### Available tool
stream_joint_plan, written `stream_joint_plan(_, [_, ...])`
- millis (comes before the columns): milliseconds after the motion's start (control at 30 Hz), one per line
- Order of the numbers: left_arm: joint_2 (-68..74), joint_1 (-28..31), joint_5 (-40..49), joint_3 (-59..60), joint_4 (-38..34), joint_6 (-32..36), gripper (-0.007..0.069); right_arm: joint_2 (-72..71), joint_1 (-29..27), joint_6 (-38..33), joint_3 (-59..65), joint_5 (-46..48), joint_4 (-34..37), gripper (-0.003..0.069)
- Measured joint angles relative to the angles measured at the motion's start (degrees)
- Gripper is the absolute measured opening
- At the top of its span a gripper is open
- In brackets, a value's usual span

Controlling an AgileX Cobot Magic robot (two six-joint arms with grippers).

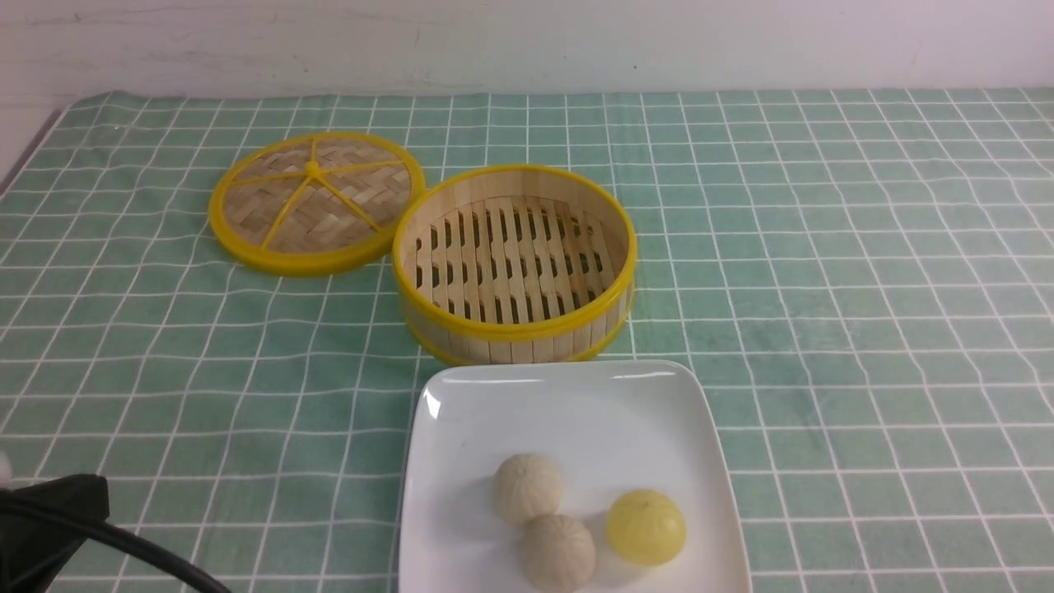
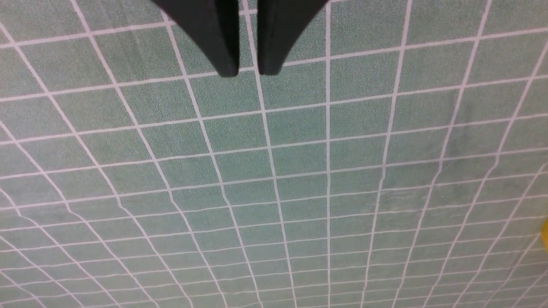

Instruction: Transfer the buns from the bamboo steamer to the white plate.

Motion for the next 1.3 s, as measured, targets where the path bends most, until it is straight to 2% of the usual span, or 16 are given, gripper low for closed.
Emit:
stream_joint_plan(267, [-0.26,0.00,-0.31,0.60,-1.64,-3.31,0.0029,0.00,0.00,0.00,0.00,0.00,0.00,0.0102])
stream_joint_plan(500, [-1.70,0.98,-10.22,8.46,-2.03,-3.63,0.0036,0.00,-0.01,0.00,0.00,0.00,0.00,0.0108])
stream_joint_plan(567, [-3.23,2.79,-12.15,10.27,-2.45,-3.63,0.0038,0.00,-0.01,0.05,0.00,0.00,0.00,0.0111])
stream_joint_plan(733, [-10.53,14.35,-14.76,16.21,-4.94,-2.50,0.0043,0.00,-0.01,0.05,0.00,0.00,0.00,0.0118])
stream_joint_plan(867, [-17.13,24.36,-14.97,20.75,-8.28,2.23,0.0044,0.00,-0.01,0.05,0.00,0.00,0.00,0.0123])
stream_joint_plan(967, [-20.15,29.33,-15.08,23.86,-9.05,4.27,0.0044,0.00,-0.01,0.00,0.00,0.00,0.00,0.0126])
stream_joint_plan(1067, [-21.37,31.75,-15.13,26.94,-9.05,4.77,0.0044,0.00,-0.01,-0.06,0.00,0.00,0.00,0.0129])
stream_joint_plan(1300, [-21.59,32.06,-17.66,29.22,-9.07,4.90,0.0051,0.00,-0.01,-0.18,0.00,-0.03,0.00,0.0139])
